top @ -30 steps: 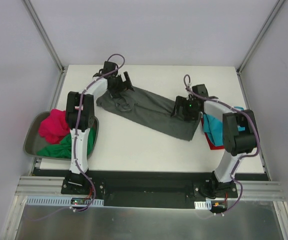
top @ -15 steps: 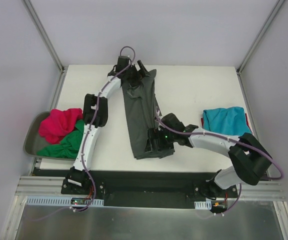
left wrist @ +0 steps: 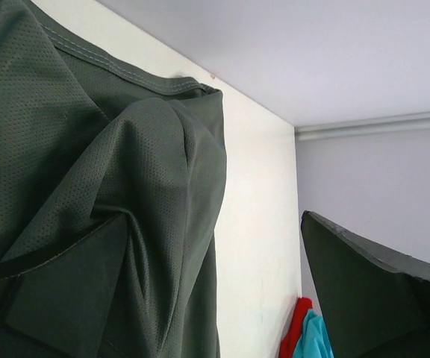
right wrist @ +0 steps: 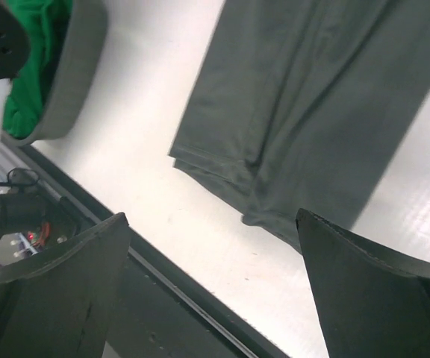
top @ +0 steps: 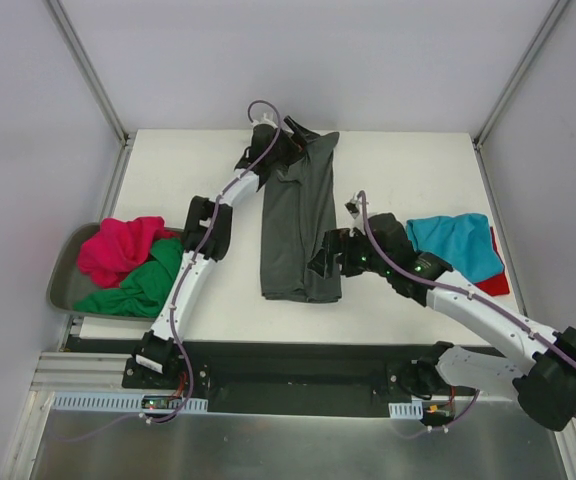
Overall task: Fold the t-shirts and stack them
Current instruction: Rotate the tshirt 90 degrees
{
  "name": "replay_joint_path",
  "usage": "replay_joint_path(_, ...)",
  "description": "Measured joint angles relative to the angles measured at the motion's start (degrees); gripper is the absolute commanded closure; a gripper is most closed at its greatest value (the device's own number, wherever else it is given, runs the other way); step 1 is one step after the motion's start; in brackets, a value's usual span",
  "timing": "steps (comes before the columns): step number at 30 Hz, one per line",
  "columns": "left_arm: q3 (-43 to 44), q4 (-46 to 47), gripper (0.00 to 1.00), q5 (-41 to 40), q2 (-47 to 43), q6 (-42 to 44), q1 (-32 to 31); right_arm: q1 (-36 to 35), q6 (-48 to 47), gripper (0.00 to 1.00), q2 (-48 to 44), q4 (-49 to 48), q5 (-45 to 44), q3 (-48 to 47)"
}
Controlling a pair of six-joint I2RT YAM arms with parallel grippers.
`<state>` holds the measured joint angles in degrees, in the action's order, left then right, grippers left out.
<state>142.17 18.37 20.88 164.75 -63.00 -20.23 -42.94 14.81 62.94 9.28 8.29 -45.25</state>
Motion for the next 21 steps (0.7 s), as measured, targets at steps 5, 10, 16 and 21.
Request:
replay_joint_path(5,0.17,0.94,0.01,-1.9,0.26,-0.7,-0.11,4.0,-1.03,0.04,-1.22,1.25,0.72,3.21)
replay_joint_path(10,-1.11,-2.36,0.01,-1.27,-2.03,2.58,-0.48,3.28,-4.33,0.04,-1.31,5.84,1.18,2.82)
replay_joint_path(16,-11.08,-10.6,0.01,0.74,-16.48,14.56,-1.53,0.02,-6.27,0.04,-4.37,11.72,0.02,0.35)
replay_joint_path(21,-29.07,-13.51,0.01,2.8,-41.35,23.67,-2.62,0.02,-5.84,0.04,-9.99,12.28,-0.48,0.68)
